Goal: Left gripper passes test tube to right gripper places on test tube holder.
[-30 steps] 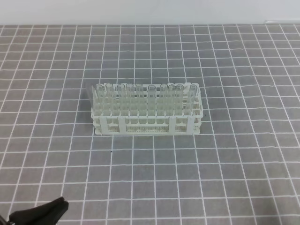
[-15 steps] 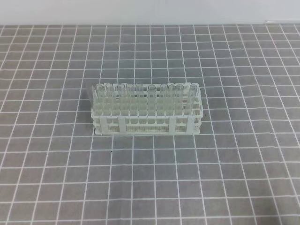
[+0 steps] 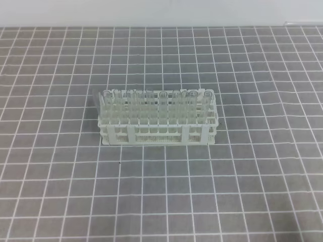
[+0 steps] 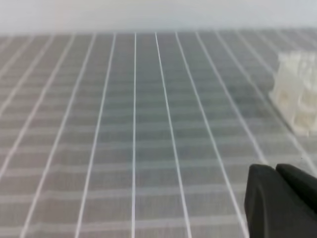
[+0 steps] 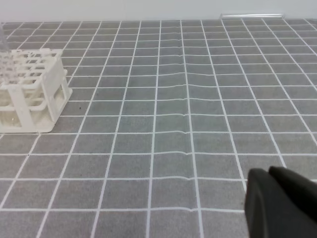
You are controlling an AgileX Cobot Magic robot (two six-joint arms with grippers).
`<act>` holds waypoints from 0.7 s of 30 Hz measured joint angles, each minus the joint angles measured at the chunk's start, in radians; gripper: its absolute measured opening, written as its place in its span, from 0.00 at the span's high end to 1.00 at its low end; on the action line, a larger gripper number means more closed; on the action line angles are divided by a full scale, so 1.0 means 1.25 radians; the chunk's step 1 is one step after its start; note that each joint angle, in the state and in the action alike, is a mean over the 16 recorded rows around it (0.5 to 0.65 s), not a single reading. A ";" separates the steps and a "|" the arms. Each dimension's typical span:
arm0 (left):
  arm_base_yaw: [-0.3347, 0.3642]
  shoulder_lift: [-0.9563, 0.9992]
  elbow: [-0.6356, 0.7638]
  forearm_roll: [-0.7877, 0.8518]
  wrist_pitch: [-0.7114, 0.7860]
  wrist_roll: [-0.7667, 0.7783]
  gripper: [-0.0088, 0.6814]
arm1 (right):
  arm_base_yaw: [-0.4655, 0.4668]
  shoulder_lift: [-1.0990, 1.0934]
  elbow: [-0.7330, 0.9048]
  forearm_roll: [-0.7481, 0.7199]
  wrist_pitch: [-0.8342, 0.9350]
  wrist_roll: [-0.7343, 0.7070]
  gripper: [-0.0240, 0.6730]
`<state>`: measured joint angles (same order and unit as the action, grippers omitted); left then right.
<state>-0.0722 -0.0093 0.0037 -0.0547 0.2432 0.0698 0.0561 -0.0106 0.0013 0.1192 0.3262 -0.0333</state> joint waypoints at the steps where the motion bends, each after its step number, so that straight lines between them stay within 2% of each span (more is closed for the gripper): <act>1: 0.001 0.000 0.000 0.002 0.009 0.000 0.99 | 0.000 0.000 0.000 0.000 0.000 0.000 0.98; 9: 0.003 0.000 0.000 0.012 0.068 0.000 0.99 | 0.000 0.000 0.000 0.000 0.000 0.000 0.98; 21: 0.003 0.000 0.001 0.014 0.066 0.000 0.99 | 0.000 0.000 0.000 0.001 0.000 0.000 0.98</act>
<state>-0.0687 -0.0093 0.0044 -0.0376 0.3260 0.0697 0.0561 -0.0106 0.0013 0.1203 0.3262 -0.0333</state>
